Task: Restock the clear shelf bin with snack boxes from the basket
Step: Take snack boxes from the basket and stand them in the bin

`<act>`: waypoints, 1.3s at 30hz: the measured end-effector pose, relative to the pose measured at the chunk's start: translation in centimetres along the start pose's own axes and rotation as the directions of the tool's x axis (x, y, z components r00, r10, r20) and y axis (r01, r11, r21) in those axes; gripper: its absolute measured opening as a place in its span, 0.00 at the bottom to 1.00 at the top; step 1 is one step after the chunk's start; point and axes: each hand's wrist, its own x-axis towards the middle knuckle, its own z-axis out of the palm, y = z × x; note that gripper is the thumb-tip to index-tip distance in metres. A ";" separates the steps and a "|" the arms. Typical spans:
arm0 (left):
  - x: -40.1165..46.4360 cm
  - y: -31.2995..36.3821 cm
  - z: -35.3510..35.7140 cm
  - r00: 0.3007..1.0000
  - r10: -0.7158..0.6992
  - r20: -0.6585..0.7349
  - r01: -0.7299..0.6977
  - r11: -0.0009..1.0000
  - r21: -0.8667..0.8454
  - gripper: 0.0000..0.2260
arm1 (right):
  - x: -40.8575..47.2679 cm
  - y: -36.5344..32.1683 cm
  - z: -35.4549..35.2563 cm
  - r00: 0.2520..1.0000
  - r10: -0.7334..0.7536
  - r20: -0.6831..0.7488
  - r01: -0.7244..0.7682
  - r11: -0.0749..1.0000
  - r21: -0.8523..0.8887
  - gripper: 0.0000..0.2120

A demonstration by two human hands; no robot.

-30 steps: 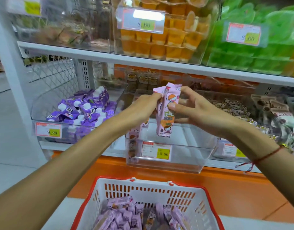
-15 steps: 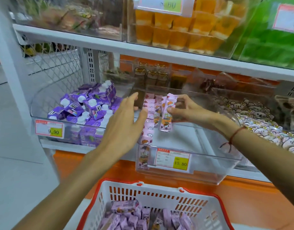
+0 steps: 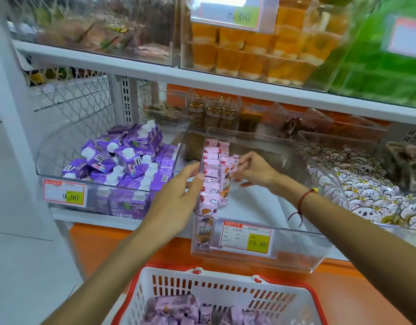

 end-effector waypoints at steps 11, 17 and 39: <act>-0.2 -0.1 -0.2 0.997 0.049 0.053 -0.044 0.995 -0.093 0.10 | 1.7 0.5 1.6 0.929 -0.368 -0.023 0.279 0.742 -0.610 0.22; 0.1 -0.4 -0.5 0.996 0.032 0.077 -0.021 0.990 -0.141 0.09 | 2.7 0.3 2.6 0.986 0.165 0.010 -0.154 0.939 -0.307 0.13; 0.5 -0.2 -0.6 1.000 0.014 0.021 -0.011 0.991 -0.136 0.08 | 2.5 -0.1 2.1 0.974 -0.122 -0.191 0.113 0.992 -0.056 0.23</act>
